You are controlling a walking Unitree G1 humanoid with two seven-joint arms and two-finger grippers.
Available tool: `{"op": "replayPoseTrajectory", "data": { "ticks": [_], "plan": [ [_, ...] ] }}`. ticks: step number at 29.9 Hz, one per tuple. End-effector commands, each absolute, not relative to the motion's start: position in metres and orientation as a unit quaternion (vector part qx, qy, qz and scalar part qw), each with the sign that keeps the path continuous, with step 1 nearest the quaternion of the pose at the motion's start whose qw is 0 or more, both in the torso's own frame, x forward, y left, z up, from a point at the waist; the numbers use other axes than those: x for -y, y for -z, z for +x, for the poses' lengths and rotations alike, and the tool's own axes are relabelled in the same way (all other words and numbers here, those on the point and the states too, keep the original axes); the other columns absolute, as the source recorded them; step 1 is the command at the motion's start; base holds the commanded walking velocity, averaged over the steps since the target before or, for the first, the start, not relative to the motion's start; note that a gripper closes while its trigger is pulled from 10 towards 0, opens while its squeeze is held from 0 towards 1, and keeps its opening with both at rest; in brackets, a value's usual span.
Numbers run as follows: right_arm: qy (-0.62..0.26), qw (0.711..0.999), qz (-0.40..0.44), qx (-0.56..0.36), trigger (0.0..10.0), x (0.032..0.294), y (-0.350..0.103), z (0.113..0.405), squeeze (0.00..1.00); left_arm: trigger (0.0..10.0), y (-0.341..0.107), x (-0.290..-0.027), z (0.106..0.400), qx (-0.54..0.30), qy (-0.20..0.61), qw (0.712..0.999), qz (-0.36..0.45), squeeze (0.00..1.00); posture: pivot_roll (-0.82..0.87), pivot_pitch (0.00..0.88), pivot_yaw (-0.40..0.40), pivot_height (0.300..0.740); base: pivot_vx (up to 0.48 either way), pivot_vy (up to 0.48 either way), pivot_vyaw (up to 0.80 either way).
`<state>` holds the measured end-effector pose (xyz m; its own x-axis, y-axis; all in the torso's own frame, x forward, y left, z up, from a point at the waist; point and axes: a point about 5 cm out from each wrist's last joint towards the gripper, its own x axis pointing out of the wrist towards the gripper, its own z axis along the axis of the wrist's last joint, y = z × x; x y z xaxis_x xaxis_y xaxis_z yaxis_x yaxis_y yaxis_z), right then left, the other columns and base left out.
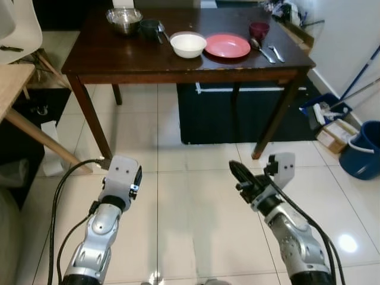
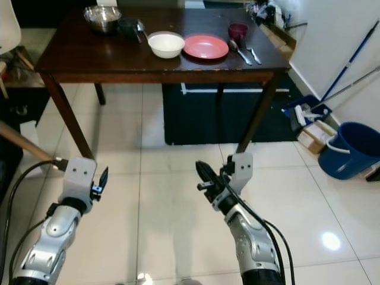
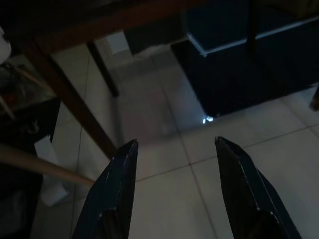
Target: Setting the table
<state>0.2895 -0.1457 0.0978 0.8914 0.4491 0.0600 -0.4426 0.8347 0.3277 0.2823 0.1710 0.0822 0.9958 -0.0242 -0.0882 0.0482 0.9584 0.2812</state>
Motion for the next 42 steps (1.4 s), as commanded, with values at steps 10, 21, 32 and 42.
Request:
{"op": "replayPoseTrajectory", "data": {
  "ticks": [10, 21, 32, 42],
  "plan": [
    [-0.223, 0.959, 0.173, 0.002, 10.0, 0.149, -0.107, 0.291, 0.00, 10.0, -0.091, -0.168, 0.286, -0.040, -0.003, 0.993, 0.110, 0.00, -0.11, 0.041, 0.038, 0.740, 0.480, 0.000, 0.12],
    [-0.163, 0.967, 0.188, 0.061, 10.0, 0.169, -0.137, 0.304, 0.00, 10.0, -0.118, -0.150, 0.295, 0.002, 0.021, 0.996, 0.083, 0.00, -0.12, 0.040, 0.043, 0.740, 0.480, 0.000, 0.47],
    [-0.141, 0.969, 0.181, 0.090, 10.0, 0.181, -0.154, 0.305, 0.00, 10.0, -0.123, -0.133, 0.297, 0.011, 0.051, 0.995, 0.082, 0.00, -0.13, 0.035, 0.051, 0.740, 0.480, 0.000, 0.00],
    [-0.142, 0.969, 0.177, 0.096, 10.0, 0.181, -0.159, 0.304, 0.00, 10.0, -0.129, -0.122, 0.301, 0.021, 0.070, 0.994, 0.081, 0.00, -0.13, 0.030, 0.054, 0.740, 0.480, 0.000, 0.00]
  ]
}}
